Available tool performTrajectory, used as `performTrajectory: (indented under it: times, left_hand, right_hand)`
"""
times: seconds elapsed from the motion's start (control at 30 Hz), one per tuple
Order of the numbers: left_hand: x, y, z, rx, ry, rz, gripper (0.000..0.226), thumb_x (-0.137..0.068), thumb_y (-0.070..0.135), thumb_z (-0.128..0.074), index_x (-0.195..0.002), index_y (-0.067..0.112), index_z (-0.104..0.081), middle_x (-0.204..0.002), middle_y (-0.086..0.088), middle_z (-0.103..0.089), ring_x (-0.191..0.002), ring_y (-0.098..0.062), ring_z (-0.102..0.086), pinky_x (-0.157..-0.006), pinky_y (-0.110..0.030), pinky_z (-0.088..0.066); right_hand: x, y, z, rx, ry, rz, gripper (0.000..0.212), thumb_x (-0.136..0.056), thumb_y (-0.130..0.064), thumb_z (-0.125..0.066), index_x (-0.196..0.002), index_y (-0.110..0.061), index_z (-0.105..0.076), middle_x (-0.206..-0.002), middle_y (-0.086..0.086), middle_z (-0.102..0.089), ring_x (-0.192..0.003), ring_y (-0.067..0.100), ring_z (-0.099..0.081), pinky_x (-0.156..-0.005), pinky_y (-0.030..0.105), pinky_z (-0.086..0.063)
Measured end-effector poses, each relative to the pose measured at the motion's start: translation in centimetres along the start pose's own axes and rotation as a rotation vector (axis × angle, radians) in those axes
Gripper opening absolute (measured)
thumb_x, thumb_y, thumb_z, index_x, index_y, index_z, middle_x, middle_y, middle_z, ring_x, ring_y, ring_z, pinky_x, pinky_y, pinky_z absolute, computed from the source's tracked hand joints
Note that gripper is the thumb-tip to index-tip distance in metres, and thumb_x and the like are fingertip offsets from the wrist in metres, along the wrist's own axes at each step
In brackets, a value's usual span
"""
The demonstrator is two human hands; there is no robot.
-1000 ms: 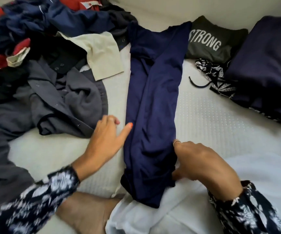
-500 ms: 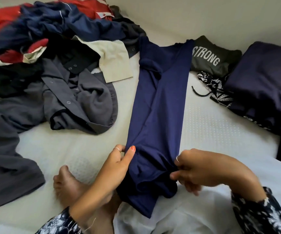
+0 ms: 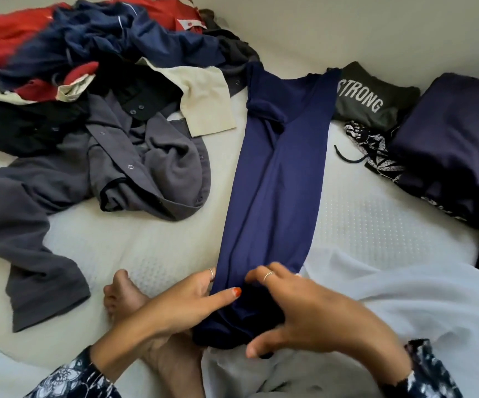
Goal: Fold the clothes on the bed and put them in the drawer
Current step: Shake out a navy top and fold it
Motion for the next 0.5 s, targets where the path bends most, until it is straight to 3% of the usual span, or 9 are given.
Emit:
performTrajectory:
  times: [0.03,0.1,0.2,0.27,0.33,0.4,0.47,0.5]
  left_hand:
    - [-0.1,-0.2,-0.1,0.000,-0.028,-0.028,0.031,-0.097,0.009,-0.049,-0.128,0.014,-0.052,-0.121,0.001,-0.067,-0.114,-0.013,-0.062,-0.098,-0.029,-0.049]
    - [0.0,-1.5,0.1,0.052,0.074,-0.049,0.032,-0.098,0.009,-0.047,-0.129,0.015,-0.052,-0.122,0.001,-0.067,-0.115,-0.013,-0.061,-0.098,-0.030,-0.049]
    - [0.0,-2.2,-0.1,0.225,0.106,-0.012,0.029,-0.097,0.009,-0.048,-0.125,0.013,-0.055,-0.114,-0.004,-0.070,-0.108,-0.019,-0.066,-0.091,-0.029,-0.053]
    - [-0.1,-2.9,0.1,0.276,0.144,0.028,0.027,-0.096,0.009,-0.049,-0.122,0.012,-0.057,-0.110,-0.005,-0.072,-0.105,-0.021,-0.067,-0.089,-0.029,-0.055]
    - [0.5,-2.7,0.2,0.304,0.172,0.053,0.025,-0.095,0.008,-0.052,-0.119,0.013,-0.056,-0.107,-0.005,-0.073,-0.101,-0.021,-0.069,-0.084,-0.027,-0.056]
    - [0.7,-3.2,1.1,0.242,0.300,0.017,0.038,-0.087,0.016,-0.067,-0.120,0.016,-0.050,-0.095,0.011,-0.074,-0.090,-0.011,-0.070,-0.074,-0.016,-0.055]
    - [1.9,-3.0,2.4,-0.026,0.437,-0.071,0.057,-0.071,0.031,-0.081,-0.116,0.022,-0.048,-0.077,0.040,-0.061,-0.080,0.010,-0.061,-0.064,0.000,-0.044]
    - [2.5,-1.8,2.3,-0.132,0.424,-0.096,0.044,-0.076,0.024,-0.078,-0.110,0.025,-0.049,-0.066,0.044,-0.055,-0.072,0.016,-0.057,-0.059,0.003,-0.039]
  right_hand:
    - [0.1,-0.5,-0.7,0.037,0.007,-0.007,0.091,-0.067,-0.062,-0.075,-0.138,-0.035,-0.025,-0.123,-0.013,-0.039,-0.115,0.015,-0.046,-0.094,0.031,-0.042]
    - [0.1,-1.1,-2.0,0.109,0.067,-0.051,0.090,-0.074,-0.059,-0.070,-0.142,-0.036,-0.016,-0.124,-0.011,-0.037,-0.115,0.019,-0.046,-0.086,0.034,-0.042]
    - [-0.3,-1.4,-3.4,0.223,0.244,-0.141,0.072,-0.087,-0.039,-0.060,-0.142,-0.032,-0.015,-0.124,-0.008,-0.035,-0.115,0.022,-0.049,-0.067,0.034,-0.036]
    - [-0.4,-1.0,-4.3,0.269,0.399,-0.147,0.063,-0.074,-0.031,-0.066,-0.129,-0.026,-0.035,-0.108,-0.009,-0.048,-0.095,0.017,-0.060,-0.048,0.025,-0.025]
    - [0.2,-0.9,-4.2,0.309,0.444,-0.142,0.062,-0.043,-0.035,-0.075,-0.100,-0.027,-0.051,-0.078,-0.012,-0.053,-0.060,0.011,-0.061,-0.042,0.017,-0.001]
    - [0.9,-0.8,-3.7,0.356,0.486,-0.130,0.061,-0.032,-0.036,-0.077,-0.089,-0.028,-0.056,-0.069,-0.012,-0.051,-0.050,0.012,-0.057,-0.040,0.017,-0.007]
    - [2.2,-0.8,-2.9,0.333,0.462,-0.118,0.061,-0.032,-0.040,-0.077,-0.089,-0.028,-0.057,-0.069,-0.011,-0.051,-0.048,0.013,-0.056,-0.039,0.021,-0.015]
    - [2.6,-1.2,-2.3,0.310,0.424,-0.111,0.062,-0.032,-0.042,-0.077,-0.088,-0.029,-0.055,-0.068,-0.011,-0.050,-0.047,0.012,-0.055,-0.039,0.021,-0.014]
Point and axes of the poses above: each hand's wrist, its own x-axis away from the middle knuckle, its own z-axis out of the back of the hand, y = z × x, the point moved 2 cm from there along -x, towards the middle knuckle
